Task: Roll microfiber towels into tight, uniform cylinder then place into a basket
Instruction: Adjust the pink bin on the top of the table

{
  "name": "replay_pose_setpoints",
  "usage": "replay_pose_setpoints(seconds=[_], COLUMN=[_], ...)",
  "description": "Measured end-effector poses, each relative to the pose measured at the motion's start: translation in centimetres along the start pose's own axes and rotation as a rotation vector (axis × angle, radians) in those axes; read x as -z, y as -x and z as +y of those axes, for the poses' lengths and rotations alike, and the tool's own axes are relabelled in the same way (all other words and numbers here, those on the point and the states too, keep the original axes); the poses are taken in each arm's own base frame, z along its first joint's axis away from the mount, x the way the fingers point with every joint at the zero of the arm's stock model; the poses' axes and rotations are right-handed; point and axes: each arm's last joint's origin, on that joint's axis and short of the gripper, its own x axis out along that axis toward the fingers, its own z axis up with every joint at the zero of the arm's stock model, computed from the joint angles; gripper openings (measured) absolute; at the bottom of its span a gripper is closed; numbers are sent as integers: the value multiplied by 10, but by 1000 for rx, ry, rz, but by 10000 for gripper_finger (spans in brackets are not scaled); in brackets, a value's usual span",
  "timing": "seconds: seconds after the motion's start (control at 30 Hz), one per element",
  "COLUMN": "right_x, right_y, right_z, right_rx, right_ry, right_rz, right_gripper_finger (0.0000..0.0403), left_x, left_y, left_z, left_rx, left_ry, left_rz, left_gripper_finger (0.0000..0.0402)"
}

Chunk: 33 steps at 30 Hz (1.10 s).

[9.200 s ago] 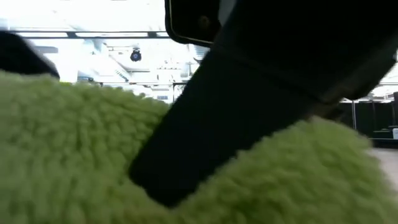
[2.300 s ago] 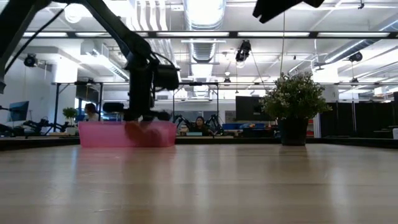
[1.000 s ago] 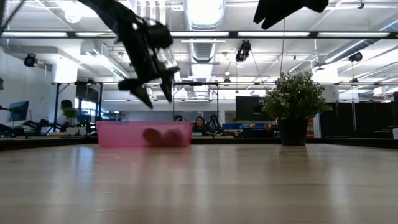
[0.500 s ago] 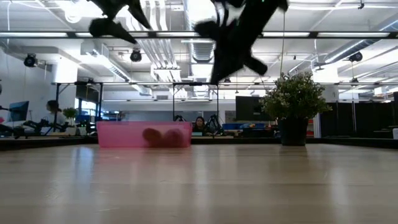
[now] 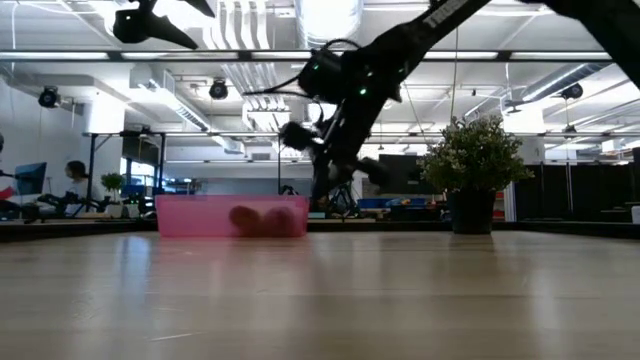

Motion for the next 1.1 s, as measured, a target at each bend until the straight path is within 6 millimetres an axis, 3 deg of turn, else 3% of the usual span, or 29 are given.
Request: replay_pose_setpoints(seconds=[0.67, 1.1], right_x=[-17, -29], right_y=[-63, -71], right_z=[43, 60], right_rx=[-99, -70], right_ry=[79, 116], right_rz=[25, -50], right_gripper_finger=[9, 9], left_x=[8, 9], left_y=[-5, -6], left_z=[-7, -9], left_rx=[35, 42], left_ry=[4, 3], left_rz=[79, 87], left_gripper_finger=[278, 278])
